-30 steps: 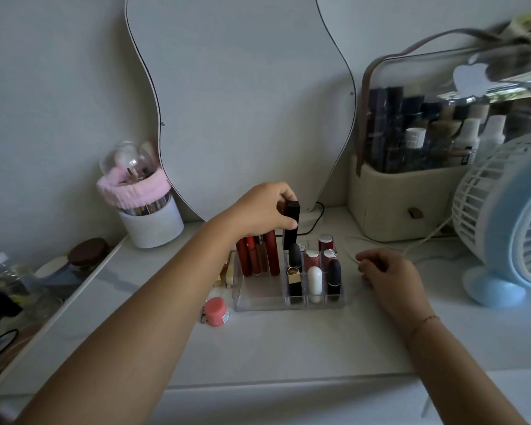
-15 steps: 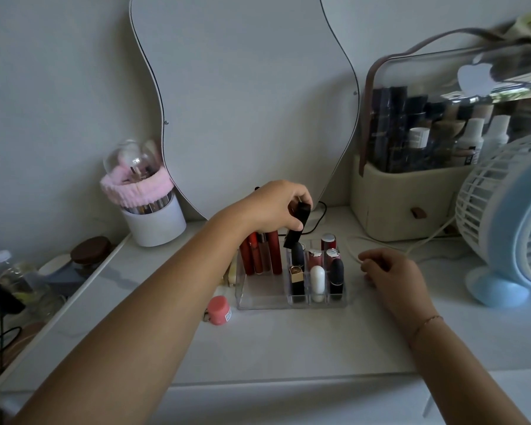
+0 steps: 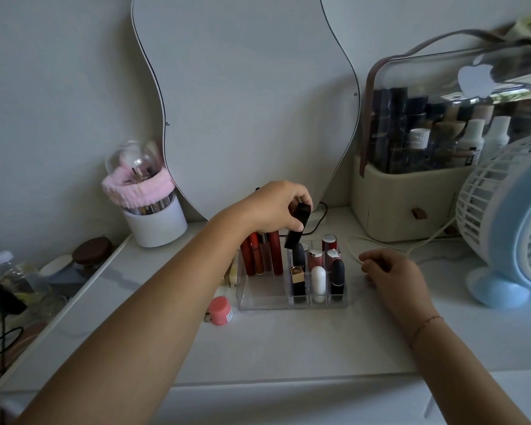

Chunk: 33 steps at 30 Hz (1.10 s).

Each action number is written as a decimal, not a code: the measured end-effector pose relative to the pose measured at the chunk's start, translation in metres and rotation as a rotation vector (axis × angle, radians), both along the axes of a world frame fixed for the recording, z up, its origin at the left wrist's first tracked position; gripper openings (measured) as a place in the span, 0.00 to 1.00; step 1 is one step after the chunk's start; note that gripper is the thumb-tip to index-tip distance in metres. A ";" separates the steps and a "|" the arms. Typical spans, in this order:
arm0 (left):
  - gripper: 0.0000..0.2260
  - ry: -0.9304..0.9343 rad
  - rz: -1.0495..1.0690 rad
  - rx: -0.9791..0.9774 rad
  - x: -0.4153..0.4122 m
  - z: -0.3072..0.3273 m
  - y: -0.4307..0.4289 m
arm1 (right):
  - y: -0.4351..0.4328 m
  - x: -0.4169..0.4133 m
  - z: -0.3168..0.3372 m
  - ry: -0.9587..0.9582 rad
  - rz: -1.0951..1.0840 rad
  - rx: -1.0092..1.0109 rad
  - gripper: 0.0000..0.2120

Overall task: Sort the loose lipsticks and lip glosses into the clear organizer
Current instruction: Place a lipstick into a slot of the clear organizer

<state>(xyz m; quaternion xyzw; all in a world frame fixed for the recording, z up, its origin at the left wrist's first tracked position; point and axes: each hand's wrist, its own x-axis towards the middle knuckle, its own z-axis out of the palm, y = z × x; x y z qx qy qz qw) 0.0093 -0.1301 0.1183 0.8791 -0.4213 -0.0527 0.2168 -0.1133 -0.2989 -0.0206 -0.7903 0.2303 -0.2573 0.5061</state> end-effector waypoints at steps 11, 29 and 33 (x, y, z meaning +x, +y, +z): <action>0.14 0.073 0.037 -0.079 0.006 -0.005 0.004 | 0.000 0.002 -0.001 -0.020 -0.009 0.013 0.07; 0.14 0.023 0.096 -0.004 0.007 -0.005 0.008 | 0.000 0.001 -0.002 -0.004 -0.005 -0.019 0.07; 0.15 -0.024 0.100 0.044 0.007 -0.004 0.004 | 0.000 0.001 -0.002 0.004 -0.007 -0.023 0.07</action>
